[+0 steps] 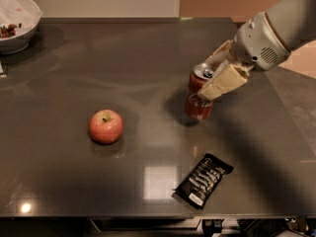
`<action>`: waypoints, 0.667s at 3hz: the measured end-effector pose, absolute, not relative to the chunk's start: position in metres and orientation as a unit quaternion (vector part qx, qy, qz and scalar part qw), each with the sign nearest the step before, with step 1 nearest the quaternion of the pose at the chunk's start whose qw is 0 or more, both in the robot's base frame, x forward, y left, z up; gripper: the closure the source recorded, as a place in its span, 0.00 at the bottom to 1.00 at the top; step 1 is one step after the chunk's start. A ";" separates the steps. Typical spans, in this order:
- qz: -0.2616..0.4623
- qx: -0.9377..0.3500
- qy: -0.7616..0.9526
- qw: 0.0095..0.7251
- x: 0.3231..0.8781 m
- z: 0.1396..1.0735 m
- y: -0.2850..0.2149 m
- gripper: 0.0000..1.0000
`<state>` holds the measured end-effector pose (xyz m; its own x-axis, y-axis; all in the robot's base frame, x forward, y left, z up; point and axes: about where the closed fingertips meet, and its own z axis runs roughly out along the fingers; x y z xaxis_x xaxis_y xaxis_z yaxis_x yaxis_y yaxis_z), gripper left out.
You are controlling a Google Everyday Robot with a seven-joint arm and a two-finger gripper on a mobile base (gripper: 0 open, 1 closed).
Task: Move coke can near rxbar chocolate
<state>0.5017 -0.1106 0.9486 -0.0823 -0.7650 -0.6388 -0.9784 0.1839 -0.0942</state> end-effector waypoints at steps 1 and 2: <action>0.198 -0.619 0.707 0.279 0.480 0.943 -0.110 1.00; 0.206 -0.626 0.702 0.270 0.464 0.935 -0.105 1.00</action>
Offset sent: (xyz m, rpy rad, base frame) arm -0.0578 0.0067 -0.0253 0.0025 0.0744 0.0796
